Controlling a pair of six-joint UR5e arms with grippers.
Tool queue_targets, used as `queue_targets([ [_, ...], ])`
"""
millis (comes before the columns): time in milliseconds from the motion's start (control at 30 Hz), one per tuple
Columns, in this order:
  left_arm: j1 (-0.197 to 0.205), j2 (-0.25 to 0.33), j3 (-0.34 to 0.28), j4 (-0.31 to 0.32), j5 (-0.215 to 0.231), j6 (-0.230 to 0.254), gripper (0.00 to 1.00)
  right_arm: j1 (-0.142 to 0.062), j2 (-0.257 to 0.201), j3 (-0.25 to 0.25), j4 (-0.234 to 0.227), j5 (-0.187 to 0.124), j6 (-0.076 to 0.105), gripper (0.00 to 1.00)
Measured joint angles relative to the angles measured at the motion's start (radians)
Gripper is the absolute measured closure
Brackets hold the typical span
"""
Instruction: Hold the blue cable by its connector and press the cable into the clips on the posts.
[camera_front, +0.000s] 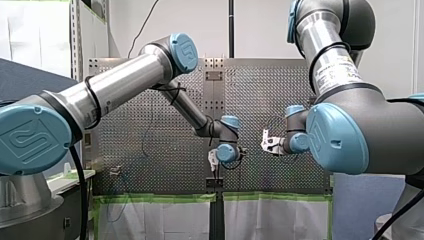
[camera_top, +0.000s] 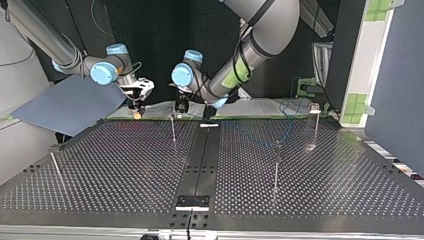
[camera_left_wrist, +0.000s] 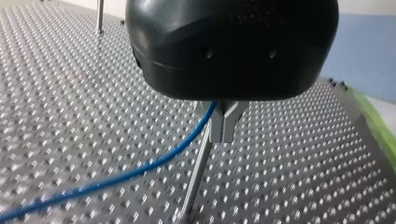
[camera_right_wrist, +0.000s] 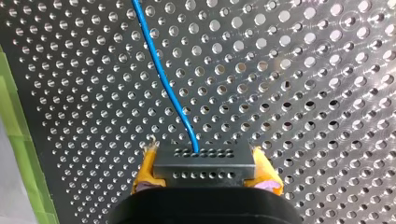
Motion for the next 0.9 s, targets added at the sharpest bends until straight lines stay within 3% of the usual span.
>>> queue_targets([
  [333,0.033,-0.001,0.026,-0.003,0.022,-0.004,0.98,-0.001,0.001,-0.006,-0.002,-0.001,-0.003,1.00],
  [900,0.086,-0.004,0.104,-0.059,0.065,-0.005,0.98,-0.001,0.002,-0.038,-0.014,-0.009,-0.005,1.00],
])
